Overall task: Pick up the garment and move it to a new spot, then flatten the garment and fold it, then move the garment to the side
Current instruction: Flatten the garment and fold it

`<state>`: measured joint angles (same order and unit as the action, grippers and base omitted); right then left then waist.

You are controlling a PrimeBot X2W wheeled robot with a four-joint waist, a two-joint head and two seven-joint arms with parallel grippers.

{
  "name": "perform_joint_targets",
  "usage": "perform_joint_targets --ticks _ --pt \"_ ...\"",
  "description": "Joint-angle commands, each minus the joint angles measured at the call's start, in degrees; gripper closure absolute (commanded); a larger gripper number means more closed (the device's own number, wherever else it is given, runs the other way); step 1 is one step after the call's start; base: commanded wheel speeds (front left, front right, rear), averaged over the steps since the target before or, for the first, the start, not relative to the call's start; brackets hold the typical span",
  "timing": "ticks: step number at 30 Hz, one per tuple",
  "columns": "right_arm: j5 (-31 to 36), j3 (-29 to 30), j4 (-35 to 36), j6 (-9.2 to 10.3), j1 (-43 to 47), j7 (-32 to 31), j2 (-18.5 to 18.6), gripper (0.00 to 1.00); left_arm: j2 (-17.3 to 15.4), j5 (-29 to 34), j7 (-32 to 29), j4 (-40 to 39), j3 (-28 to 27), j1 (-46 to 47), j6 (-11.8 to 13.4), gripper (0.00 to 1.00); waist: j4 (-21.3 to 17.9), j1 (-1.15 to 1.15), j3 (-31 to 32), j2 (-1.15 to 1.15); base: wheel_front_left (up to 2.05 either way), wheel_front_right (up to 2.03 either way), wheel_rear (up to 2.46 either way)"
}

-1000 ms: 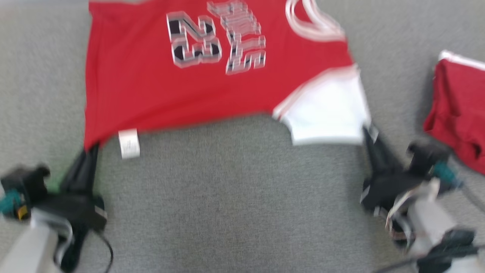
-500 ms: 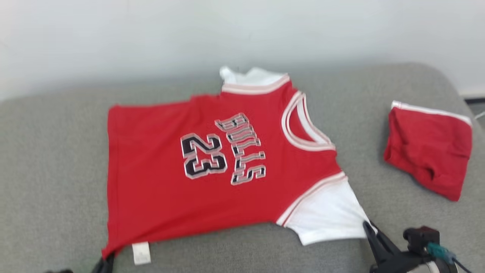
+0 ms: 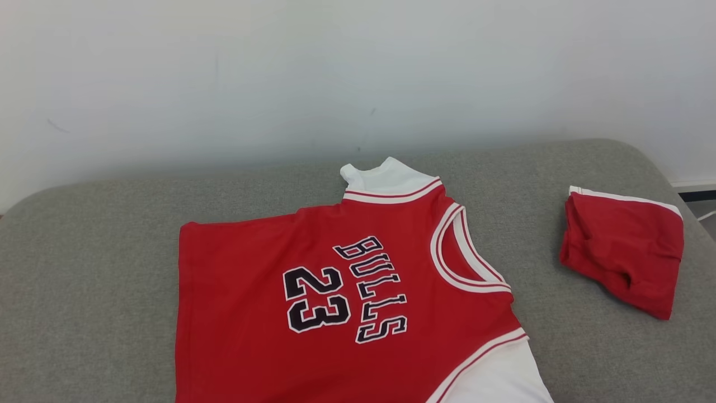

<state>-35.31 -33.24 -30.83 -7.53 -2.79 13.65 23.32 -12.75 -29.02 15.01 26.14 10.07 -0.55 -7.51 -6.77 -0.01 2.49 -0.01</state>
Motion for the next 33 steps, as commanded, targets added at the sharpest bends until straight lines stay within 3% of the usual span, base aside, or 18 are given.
perform_joint_targets --ticks 1,13,25,33 --pt "-0.4 0.1 0.1 0.10 1.8 -0.1 1.2 1.00 -0.3 0.4 0.2 0.7 -0.6 -2.2 0.1 1.00 0.5 0.01 0.4 0.01 0.00 0.00 0.00" --pt "1.1 3.0 3.7 0.11 5.2 -0.2 2.8 1.00 0.0 0.4 0.2 -0.6 -0.7 -5.0 0.1 1.00 1.5 0.01 -0.7 0.01 0.00 0.00 0.00" --pt "11.1 13.8 10.1 0.10 -0.6 1.5 -2.6 1.00 -1.4 0.1 0.2 -11.0 4.4 2.9 0.1 1.00 4.6 0.01 -3.6 0.01 0.00 0.00 0.00" --pt "13.8 16.2 9.0 0.10 -8.6 1.5 -5.3 1.00 -2.4 -0.1 0.2 -13.4 3.7 7.9 0.1 1.00 6.2 0.01 -6.5 0.01 0.00 0.00 0.00"
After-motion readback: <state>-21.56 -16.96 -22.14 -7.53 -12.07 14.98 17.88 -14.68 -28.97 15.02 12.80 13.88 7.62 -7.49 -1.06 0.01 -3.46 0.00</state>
